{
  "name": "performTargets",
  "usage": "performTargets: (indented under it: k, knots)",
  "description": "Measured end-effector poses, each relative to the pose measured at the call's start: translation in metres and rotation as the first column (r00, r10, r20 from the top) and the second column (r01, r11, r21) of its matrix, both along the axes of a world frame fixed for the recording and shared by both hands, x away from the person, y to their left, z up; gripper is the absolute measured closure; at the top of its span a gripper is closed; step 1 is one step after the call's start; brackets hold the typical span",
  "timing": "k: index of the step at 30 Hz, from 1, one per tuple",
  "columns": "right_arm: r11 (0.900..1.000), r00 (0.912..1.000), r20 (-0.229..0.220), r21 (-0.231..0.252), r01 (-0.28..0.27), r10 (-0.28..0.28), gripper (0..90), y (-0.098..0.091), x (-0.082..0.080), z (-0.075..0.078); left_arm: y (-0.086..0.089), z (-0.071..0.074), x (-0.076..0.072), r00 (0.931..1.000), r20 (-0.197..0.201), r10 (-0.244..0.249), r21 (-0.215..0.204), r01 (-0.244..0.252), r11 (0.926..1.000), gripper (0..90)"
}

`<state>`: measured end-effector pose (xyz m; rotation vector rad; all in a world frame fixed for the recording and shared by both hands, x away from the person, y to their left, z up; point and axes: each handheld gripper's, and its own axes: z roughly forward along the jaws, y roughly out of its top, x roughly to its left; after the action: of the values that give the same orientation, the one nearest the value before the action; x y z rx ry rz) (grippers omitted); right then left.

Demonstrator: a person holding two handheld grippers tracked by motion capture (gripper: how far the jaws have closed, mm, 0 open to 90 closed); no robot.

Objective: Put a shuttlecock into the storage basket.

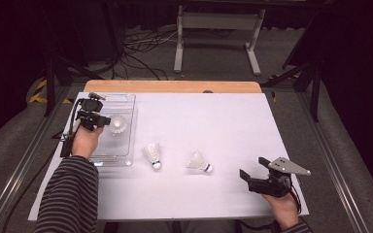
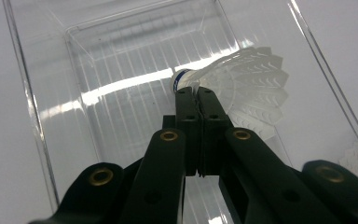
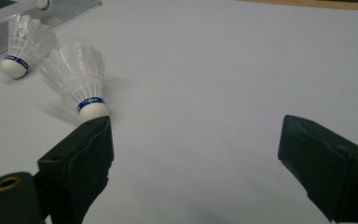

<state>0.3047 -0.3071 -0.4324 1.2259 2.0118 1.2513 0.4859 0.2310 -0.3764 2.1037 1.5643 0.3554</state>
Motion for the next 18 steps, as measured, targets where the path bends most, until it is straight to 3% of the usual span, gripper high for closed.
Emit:
performTargets:
  k: [13,18]
  knots:
    - [1.0000,1.0000,0.002,-0.006,-0.001,0.001,10.9,0.0001,0.0000,0.0001,-0.0053,-0.0044,0.0001,0.9996,-0.017,-0.022,-0.002,0.022,0.9998,85.8]
    - [1.0000,1.0000,0.003,-0.007,-0.001,0.001,11.0,0.0001,-0.0001,0.0001,-0.0061,-0.0044,-0.0001,0.9993,-0.021,-0.032,0.004,0.032,0.9995,80.3]
